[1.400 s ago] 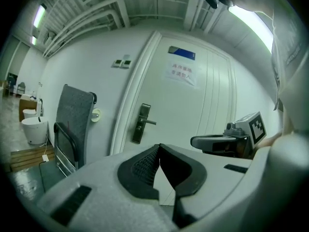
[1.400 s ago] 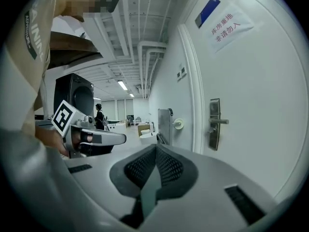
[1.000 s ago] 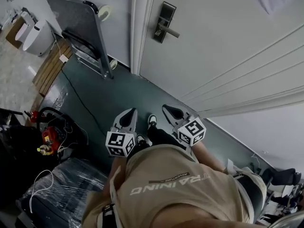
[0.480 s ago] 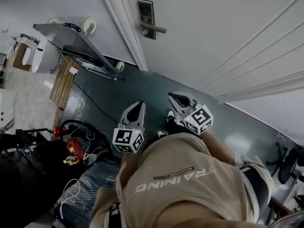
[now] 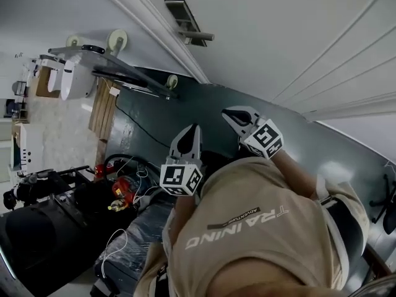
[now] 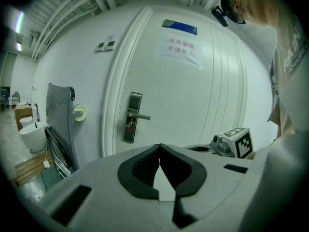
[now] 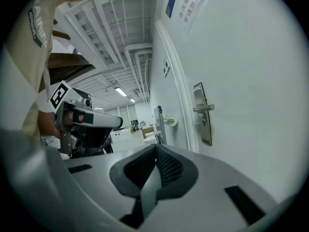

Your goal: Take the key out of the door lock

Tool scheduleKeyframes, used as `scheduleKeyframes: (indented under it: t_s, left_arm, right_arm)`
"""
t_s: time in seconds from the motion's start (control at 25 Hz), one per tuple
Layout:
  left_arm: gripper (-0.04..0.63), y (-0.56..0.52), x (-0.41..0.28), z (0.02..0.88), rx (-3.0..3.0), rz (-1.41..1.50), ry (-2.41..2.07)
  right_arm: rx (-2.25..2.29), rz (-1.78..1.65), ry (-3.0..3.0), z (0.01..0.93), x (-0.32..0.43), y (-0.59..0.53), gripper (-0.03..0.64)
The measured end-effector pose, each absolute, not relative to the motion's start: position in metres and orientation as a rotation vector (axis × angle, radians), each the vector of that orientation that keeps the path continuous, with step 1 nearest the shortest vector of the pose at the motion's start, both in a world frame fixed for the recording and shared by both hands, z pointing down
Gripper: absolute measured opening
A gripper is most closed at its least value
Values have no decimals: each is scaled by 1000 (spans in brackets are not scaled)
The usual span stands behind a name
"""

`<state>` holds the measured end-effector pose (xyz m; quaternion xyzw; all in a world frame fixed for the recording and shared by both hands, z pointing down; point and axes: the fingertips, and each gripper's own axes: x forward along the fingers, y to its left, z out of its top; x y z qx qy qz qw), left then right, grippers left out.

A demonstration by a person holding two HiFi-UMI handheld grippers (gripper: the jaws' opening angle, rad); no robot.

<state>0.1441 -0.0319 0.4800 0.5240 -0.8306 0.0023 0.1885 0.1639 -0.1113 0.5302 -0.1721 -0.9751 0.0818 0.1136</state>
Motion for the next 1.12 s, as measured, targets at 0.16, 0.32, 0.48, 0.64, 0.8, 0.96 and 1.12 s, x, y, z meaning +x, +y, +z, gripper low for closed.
scheduleKeyframes:
  t_s: [0.16, 0.32, 0.48, 0.64, 0.8, 0.96, 1.12]
  left_arm:
    - [6, -25, 136, 481, 1408, -17, -2358]
    - [6, -15, 119, 488, 1365, -45, -2347]
    - [6, -1, 103, 487, 1333, -56, -2379]
    - [6, 16, 80, 484, 1308, -103, -2415]
    - [6, 39, 61, 478, 1342, -51, -2429]
    - [6, 68, 37, 483, 1381, -21, -2410]
    - [6, 86, 12, 480, 1479, -12, -2340]
  right_arm:
    - [-565, 238, -2820, 535, 157, -112, 14]
    - [-613, 200, -2836, 533, 133, -105, 14]
    - [-625, 196, -2825, 533, 116, -92, 14]
    - [-639, 159, -2793, 537, 101, -72, 14]
    - [-572, 163, -2798, 535, 81, -53, 15]
    - [-497, 96, -2817, 533, 51, -31, 14]
    - [-345, 118, -2874, 510, 37, -10, 14]
